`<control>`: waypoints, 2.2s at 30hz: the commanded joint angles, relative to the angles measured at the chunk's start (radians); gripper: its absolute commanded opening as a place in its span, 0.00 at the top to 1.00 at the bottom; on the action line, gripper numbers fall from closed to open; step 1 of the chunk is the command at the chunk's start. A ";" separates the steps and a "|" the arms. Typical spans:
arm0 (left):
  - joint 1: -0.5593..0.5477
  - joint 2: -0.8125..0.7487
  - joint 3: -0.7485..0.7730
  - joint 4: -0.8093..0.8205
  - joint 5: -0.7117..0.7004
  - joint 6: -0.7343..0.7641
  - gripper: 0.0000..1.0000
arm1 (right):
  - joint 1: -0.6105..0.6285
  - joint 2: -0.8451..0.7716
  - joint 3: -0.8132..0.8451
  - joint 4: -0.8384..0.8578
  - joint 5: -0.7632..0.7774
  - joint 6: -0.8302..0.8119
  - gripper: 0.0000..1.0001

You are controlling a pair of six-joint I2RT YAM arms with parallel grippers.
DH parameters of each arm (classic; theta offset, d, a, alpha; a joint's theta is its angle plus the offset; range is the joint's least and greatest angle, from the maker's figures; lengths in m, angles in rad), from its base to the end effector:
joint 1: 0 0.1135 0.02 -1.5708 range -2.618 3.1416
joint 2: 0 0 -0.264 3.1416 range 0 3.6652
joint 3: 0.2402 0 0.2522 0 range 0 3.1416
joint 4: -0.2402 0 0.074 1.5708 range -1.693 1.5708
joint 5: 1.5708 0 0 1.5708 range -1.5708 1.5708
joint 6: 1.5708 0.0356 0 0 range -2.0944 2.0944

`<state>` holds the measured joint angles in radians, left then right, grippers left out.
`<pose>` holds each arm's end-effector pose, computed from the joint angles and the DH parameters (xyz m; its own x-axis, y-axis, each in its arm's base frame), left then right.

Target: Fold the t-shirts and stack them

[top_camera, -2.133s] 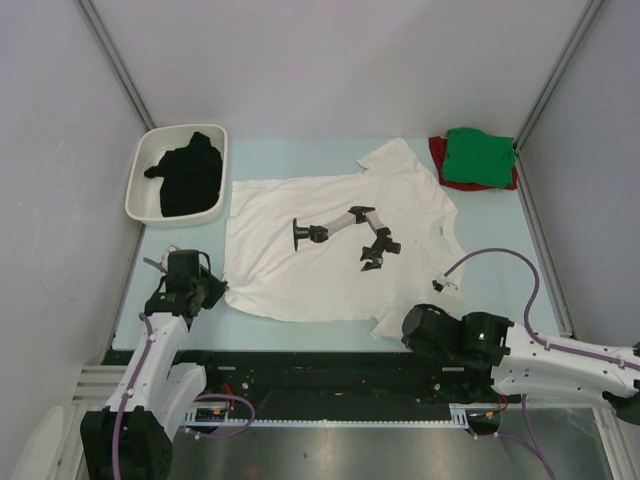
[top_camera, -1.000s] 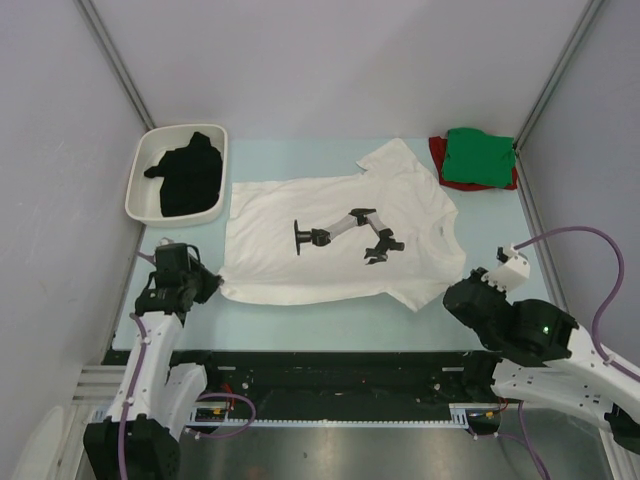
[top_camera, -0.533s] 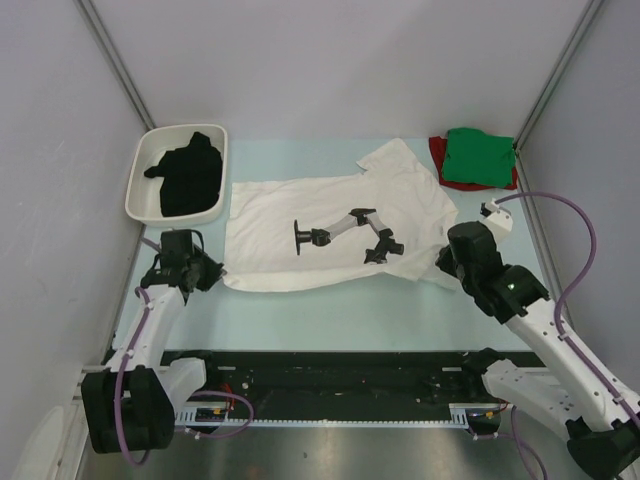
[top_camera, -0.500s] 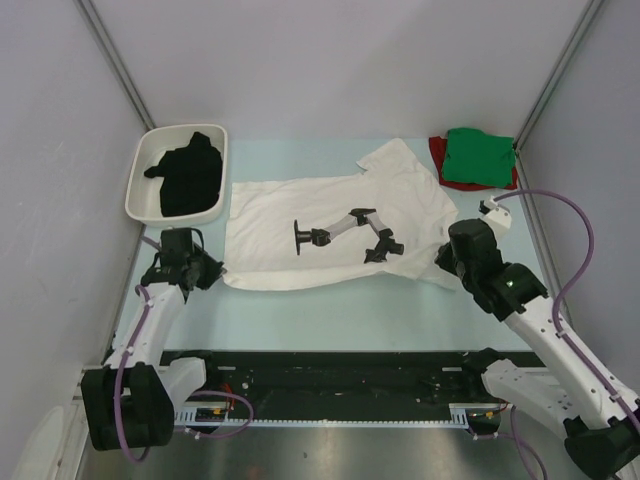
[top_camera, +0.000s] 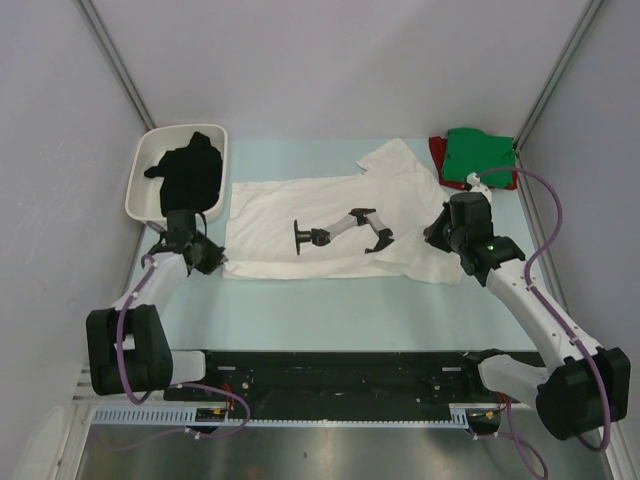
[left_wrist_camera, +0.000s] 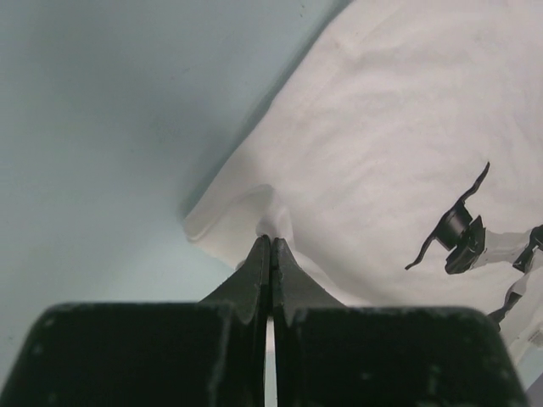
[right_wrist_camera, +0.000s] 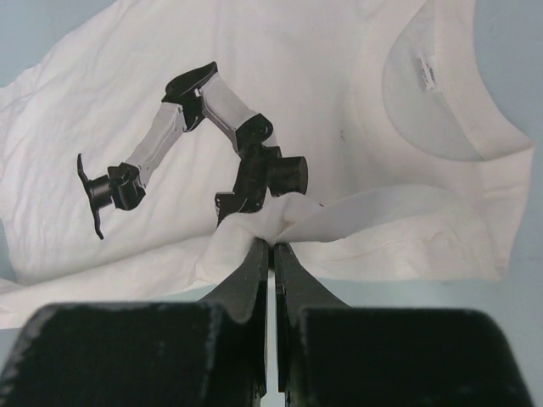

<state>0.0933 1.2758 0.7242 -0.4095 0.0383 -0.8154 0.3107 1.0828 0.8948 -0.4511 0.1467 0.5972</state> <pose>0.2451 0.0216 0.1990 -0.5077 -0.7781 -0.3697 -0.6431 0.6279 -0.4384 0.2260 0.0671 0.2947 -0.5769 0.3990 -0.7127 0.1616 0.9111 0.3793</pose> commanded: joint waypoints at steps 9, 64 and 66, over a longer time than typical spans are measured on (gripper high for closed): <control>0.025 0.180 0.121 0.071 0.005 -0.048 1.00 | -0.090 0.248 0.130 0.215 -0.217 -0.091 1.00; -0.063 -0.490 -0.339 -0.040 0.092 -0.129 0.11 | 0.117 0.177 -0.016 0.103 -0.107 -0.027 0.00; -0.063 -0.519 -0.358 -0.048 0.066 -0.163 0.23 | 0.152 0.175 -0.019 0.104 -0.093 -0.022 0.00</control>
<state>0.0395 0.8139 0.3965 -0.4816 0.1364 -0.8955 0.4210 1.3071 0.8726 -0.3927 0.0437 0.5434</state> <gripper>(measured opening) 0.872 0.994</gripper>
